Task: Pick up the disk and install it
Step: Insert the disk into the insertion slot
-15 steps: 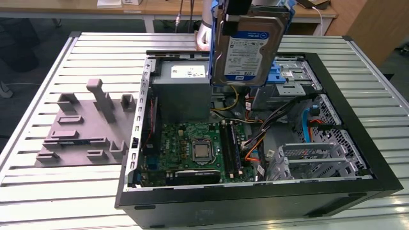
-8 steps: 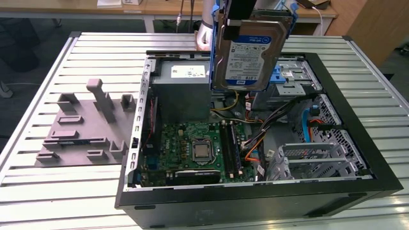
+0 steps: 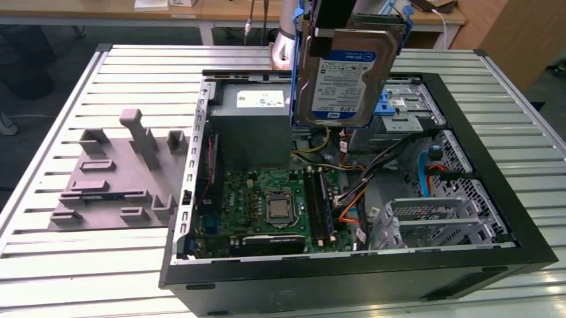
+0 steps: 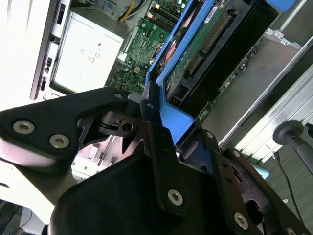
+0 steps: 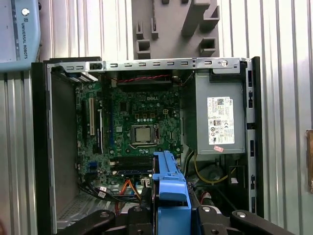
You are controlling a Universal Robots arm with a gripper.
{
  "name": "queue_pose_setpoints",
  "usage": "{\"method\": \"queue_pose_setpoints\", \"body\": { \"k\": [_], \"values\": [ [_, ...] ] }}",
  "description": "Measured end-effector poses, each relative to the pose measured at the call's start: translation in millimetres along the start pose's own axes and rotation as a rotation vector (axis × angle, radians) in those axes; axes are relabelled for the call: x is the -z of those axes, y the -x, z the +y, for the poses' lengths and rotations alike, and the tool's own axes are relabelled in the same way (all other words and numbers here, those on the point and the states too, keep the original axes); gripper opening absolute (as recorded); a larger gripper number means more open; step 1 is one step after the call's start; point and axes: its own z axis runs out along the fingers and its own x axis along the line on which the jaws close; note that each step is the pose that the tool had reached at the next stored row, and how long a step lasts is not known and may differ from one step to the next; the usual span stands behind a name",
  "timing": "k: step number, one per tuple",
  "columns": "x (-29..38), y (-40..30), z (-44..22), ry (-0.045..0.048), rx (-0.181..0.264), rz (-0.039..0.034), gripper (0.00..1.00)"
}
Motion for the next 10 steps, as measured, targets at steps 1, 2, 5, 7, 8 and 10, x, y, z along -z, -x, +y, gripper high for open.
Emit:
{"method": "queue_pose_setpoints", "body": {
  "k": [1,2,5,7,8,10],
  "values": [
    [0.0,-0.4,-0.1,0.0,0.0,0.0,0.36],
    [0.1,-1.0,-0.2,0.0,0.0,0.0001,0.36],
    [0.1,-4.0,-0.3,0.0,0.0,0.0,0.36],
    [0.2,-7.1,-0.5,0.0,0.0,0.0003,0.36],
    [0.2,-8.8,-0.5,0.0,0.0,0.0004,0.36],
    [0.3,-11.8,-0.7,0.0,0.0,0.0008,0.36]
  ]
}}
